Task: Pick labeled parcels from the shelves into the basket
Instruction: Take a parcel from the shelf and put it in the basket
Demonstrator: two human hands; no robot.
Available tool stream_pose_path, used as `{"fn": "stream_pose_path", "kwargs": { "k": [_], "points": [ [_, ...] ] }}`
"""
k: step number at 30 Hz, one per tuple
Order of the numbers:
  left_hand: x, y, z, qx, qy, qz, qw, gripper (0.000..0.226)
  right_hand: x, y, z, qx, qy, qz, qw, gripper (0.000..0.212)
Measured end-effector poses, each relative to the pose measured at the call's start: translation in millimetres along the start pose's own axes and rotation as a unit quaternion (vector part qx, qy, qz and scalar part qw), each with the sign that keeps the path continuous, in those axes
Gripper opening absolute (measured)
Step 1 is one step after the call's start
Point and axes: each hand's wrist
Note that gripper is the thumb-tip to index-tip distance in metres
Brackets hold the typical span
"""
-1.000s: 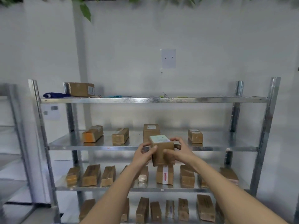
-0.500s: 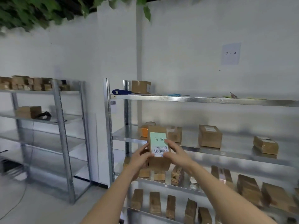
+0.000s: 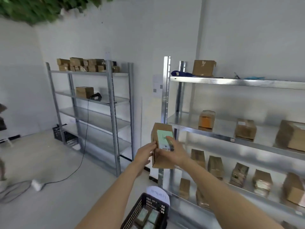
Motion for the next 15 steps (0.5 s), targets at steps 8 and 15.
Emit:
{"fn": "stream_pose_path", "kwargs": {
  "k": [8,15],
  "points": [
    [-89.9,90.7,56.0,-0.055,0.028,-0.039,0.997,0.042,-99.0,-94.8,25.7,0.006,-0.019,0.017,1.0,0.083],
    [-227.5,139.5,153.9,-0.174,0.004,-0.016,0.985,0.041,-247.7,-159.9,-13.8,0.014,-0.108,-0.008,0.994,0.092]
  ]
}}
Point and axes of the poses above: each hand's wrist, its own x-axis away from the middle knuckle, its own y-axis out of the back of the hand, z = x × y, and after that the axes turned 14 degrees about -y, right-handed
